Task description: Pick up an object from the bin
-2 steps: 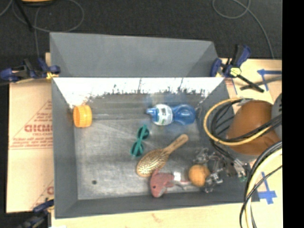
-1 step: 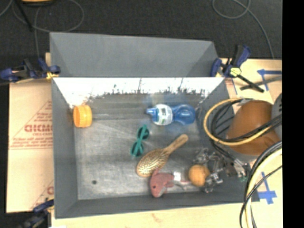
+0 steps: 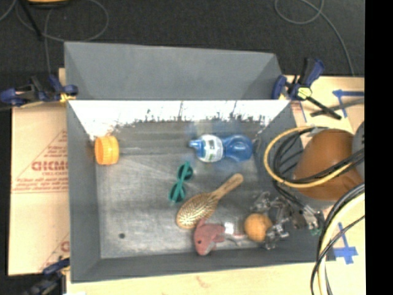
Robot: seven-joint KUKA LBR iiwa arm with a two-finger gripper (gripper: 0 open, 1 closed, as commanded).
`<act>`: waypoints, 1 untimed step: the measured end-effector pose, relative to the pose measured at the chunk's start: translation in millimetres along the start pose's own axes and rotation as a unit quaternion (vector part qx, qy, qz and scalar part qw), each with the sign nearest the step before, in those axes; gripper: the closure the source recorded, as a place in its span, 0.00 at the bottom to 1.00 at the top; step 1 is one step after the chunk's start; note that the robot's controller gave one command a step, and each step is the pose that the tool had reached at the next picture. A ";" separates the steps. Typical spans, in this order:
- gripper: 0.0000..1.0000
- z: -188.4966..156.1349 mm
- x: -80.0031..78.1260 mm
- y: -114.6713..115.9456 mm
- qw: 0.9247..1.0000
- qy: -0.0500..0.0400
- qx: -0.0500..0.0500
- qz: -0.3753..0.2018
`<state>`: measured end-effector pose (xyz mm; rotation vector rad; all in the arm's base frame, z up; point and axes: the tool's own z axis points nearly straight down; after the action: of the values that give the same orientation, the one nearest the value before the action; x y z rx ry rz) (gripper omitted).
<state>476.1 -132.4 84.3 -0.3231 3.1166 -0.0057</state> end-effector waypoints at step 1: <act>1.00 -9.1 1.4 0.5 1.000 0.004 -0.002 0.000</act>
Offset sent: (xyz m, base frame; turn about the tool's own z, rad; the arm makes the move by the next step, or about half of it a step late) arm 0.0000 0.0000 0.0830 0.0000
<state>474.6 -132.2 93.4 -0.3253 3.1246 -0.0014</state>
